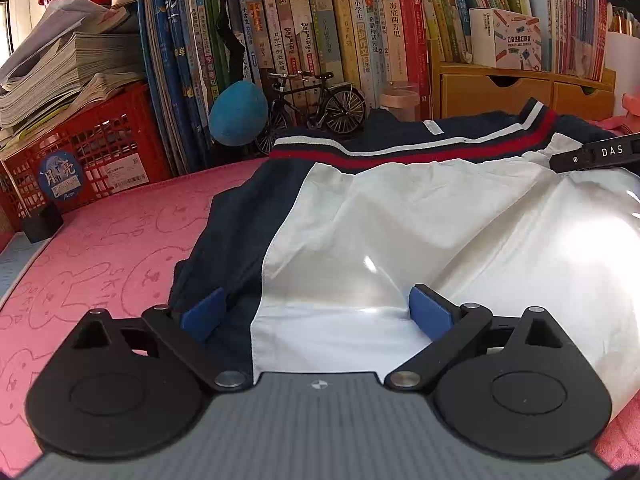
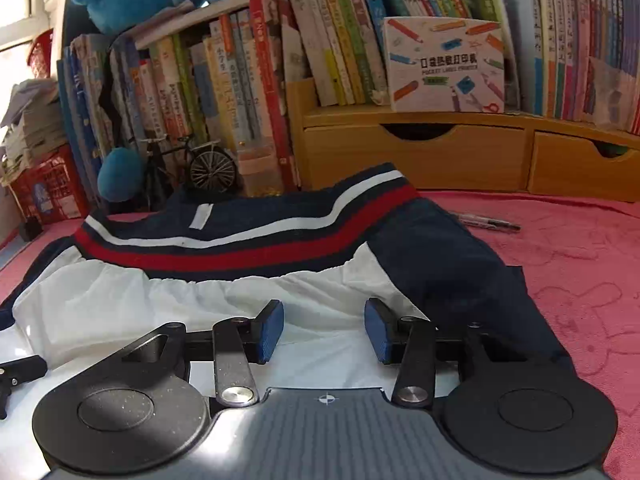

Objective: Fold clothes
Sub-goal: 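Smooth the folded jacket bundle with both grippers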

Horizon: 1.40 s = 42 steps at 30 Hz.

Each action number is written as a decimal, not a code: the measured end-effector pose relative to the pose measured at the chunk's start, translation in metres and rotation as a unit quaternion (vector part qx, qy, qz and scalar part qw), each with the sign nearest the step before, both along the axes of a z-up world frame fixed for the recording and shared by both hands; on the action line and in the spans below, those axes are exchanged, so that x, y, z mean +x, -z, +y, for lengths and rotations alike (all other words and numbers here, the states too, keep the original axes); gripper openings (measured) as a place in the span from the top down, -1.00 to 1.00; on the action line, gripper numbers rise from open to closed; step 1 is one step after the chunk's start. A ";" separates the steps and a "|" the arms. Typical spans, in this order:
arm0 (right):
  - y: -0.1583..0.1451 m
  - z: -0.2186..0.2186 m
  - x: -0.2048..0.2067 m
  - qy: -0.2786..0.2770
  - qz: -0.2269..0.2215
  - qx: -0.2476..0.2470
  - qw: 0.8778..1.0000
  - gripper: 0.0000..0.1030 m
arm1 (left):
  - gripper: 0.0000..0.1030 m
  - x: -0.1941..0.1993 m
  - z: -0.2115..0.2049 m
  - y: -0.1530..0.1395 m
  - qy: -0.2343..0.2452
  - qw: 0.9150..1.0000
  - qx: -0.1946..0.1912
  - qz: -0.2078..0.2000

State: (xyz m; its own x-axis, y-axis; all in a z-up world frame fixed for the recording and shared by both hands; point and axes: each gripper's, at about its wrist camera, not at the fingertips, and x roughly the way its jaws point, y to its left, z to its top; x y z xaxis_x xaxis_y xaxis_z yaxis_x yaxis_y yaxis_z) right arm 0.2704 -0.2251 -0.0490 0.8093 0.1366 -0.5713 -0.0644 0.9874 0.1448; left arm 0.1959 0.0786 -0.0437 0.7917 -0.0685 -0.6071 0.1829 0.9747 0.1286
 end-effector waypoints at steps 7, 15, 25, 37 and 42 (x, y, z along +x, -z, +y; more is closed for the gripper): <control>-0.012 -0.029 -0.001 0.055 -0.031 0.006 0.998 -0.11 | -0.79 -0.010 -0.009 -0.017 0.022 0.999 0.036 -0.034; -0.014 0.020 0.011 -0.028 -0.040 -0.020 0.999 -0.47 | -0.87 0.060 -0.053 -0.034 0.041 0.997 0.071 -0.009; 0.010 0.011 0.054 -0.009 0.008 0.019 1.000 -0.65 | -1.00 0.122 0.010 0.003 -0.048 0.997 -0.011 0.060; -0.007 0.041 -0.020 -0.081 -0.034 -0.001 0.996 -0.98 | -0.88 0.045 0.021 -0.042 -0.042 0.997 -0.062 0.016; -0.014 0.068 -0.084 -0.169 -0.050 -0.023 0.984 -0.98 | -0.94 0.001 0.001 -0.036 -0.037 0.996 -0.083 -0.013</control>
